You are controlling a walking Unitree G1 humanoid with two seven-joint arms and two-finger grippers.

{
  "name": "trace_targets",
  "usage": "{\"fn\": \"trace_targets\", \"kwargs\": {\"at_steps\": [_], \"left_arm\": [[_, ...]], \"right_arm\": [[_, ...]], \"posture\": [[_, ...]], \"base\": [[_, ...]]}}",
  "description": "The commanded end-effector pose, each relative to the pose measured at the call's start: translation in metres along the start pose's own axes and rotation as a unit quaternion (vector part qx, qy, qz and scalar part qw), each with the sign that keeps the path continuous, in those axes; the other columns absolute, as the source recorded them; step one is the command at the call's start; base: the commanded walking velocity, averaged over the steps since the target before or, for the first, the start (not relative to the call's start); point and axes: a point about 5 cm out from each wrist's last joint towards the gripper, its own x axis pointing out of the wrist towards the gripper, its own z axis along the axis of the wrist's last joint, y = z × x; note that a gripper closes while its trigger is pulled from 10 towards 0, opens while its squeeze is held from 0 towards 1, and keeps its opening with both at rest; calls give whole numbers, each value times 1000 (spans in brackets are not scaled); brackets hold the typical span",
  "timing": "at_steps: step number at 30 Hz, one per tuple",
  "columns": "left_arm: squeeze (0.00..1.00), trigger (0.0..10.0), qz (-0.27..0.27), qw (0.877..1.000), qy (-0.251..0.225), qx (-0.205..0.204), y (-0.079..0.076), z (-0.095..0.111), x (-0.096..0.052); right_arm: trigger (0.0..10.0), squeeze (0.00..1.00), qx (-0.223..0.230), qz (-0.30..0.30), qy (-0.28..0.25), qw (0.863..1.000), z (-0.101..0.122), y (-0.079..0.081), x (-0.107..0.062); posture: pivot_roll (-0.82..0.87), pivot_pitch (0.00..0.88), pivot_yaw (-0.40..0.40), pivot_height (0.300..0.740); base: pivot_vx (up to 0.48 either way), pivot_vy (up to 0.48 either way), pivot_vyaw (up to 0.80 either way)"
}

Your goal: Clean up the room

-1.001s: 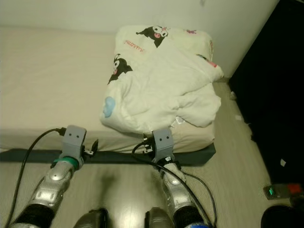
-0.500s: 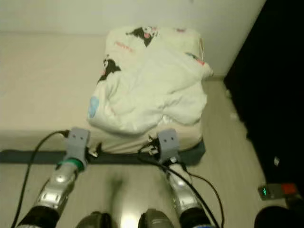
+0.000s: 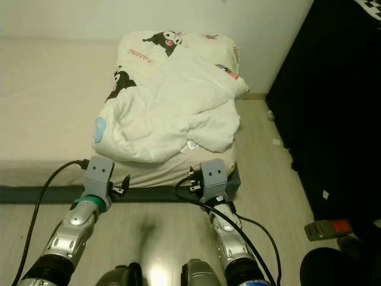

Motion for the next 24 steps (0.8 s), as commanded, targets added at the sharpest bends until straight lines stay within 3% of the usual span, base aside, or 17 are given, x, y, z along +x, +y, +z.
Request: {"fn": "trace_targets", "kwargs": {"at_steps": [1, 12, 14, 15, 17, 18, 20, 21, 23, 24], "left_arm": [[0, 10000, 1, 1000, 21, -8, 1, -11, -3], [0, 10000, -5, 1000, 20, -17, -1, -10, -3], [0, 10000, -16, 991, 47, -124, -4, -13, -3], [0, 10000, -16, 991, 47, -124, -4, -13, -3], [0, 10000, -10, 980, 60, -189, 2, -17, -4], [0, 10000, -10, 980, 60, -189, 2, -17, -4], [0, 10000, 11, 994, 27, -110, 13, -11, -5], [0, 10000, 11, 994, 27, -110, 13, -11, -5], [0, 10000, 19, 998, -16, -51, 16, 4, -4], [0, 10000, 21, 998, -31, -43, 17, 11, -3]], "right_arm": [[10000, 0, 3, 1, 10, 1000, -4, 1, -3], [10000, 0, 4, 0, 9, 1000, -4, 1, -3], [10000, 0, 8, -3, 5, 1000, -3, 2, -3], [10000, 0, 8, -3, 5, 1000, -3, 2, -3], [10000, 0, 16, -6, -7, 1000, 2, 2, -4], [10000, 0, 16, -6, -7, 1000, 2, 2, -4], [10000, 0, 24, -10, -38, 999, 18, -2, -3], [10000, 0, 24, -10, -38, 999, 18, -2, -3], [10000, 0, 23, -12, -66, 997, 33, -7, -2], [10000, 0, 21, -12, -75, 997, 38, -9, -1]], "posture": [[-86, 75, 27, 720], [-86, 77, 27, 720], [-84, 88, 24, 720], [-84, 88, 24, 720], [-85, 108, 16, 720], [-85, 108, 16, 720], [-86, 137, -4, 720], [-86, 137, -4, 720], [-88, 148, -16, 720], [-88, 148, -16, 720]], "base": [[0, 0, 0], [0, 0, 0], [0, 0, 0], [0, 0, 0], [0, 0, 0], [0, 0, 0], [0, 0, 0], [0, 0, 0], [0, 0, 0], [0, 0, 0]]}}
